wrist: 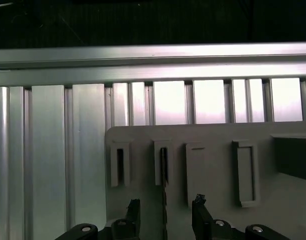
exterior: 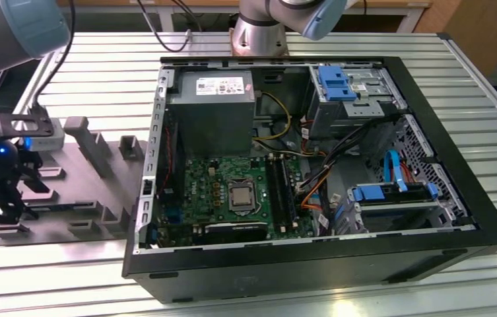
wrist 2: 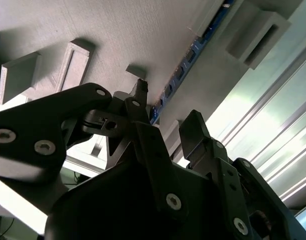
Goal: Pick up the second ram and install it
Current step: 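Pick up the second ram and move it above second insertion slot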
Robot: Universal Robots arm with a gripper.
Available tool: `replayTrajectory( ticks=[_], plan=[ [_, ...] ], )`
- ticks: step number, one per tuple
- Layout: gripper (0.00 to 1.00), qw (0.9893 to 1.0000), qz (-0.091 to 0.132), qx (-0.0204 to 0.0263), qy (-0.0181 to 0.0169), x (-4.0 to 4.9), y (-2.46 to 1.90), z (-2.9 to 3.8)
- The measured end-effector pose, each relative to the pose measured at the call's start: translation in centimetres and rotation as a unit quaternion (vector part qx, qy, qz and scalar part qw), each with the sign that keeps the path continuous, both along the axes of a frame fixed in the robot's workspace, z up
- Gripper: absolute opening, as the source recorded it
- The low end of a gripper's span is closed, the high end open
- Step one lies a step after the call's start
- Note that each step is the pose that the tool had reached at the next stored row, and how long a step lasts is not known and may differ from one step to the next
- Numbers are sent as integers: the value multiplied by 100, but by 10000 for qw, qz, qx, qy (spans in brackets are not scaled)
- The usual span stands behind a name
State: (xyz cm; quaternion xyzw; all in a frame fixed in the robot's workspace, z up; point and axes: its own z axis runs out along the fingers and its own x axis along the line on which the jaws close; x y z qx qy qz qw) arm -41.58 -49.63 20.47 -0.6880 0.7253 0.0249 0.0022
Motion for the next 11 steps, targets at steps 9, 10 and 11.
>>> replayTrajectory(
  ticks=[9, 10, 11],
  plan=[
    [53, 10000, 0, 0, -13, -13, 0, -57],
    [53, 10000, 0, 0, -14, -14, 0, -60],
    [53, 10000, 0, 0, -14, -15, 0, -64]
  ],
)
